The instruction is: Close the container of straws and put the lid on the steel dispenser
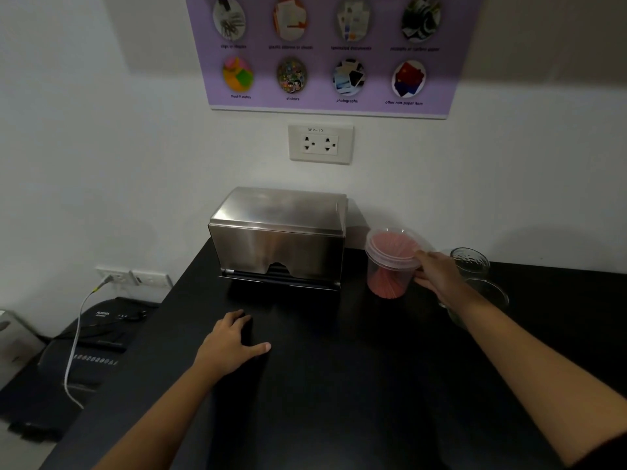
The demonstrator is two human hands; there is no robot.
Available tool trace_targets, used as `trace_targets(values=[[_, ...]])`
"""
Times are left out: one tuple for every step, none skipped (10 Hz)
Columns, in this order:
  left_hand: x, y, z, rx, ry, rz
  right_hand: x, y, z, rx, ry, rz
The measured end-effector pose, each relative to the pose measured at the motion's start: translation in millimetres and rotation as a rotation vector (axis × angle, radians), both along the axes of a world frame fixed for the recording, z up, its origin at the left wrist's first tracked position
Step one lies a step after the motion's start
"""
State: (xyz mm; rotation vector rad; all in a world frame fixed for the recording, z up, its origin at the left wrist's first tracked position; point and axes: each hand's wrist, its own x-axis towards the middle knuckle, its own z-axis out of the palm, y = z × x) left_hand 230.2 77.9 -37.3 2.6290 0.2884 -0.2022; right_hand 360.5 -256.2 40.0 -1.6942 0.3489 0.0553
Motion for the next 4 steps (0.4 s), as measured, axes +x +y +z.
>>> trace_targets(values=[[-3.6,0.2,0.8,-0.004,-0.016,-0.006,-5.4,-1.5,3.3,-0.201,-0.042,-0.007],[-9.9,2.0,4.9,-0.069,-0.041,0.006,-19.5,1.2,13.1,-0.365,-0.130,0.015],[-17.3,8.9,12.4,-0.085,-0.098,-0.019,-36.0,13.4,24.7,-0.494,-0.250,0.062],[-23.0,18.7,23.2,-0.059,-0.189,-0.045,-53.8,31.6,40.2,-0.519,-0.272,0.083]])
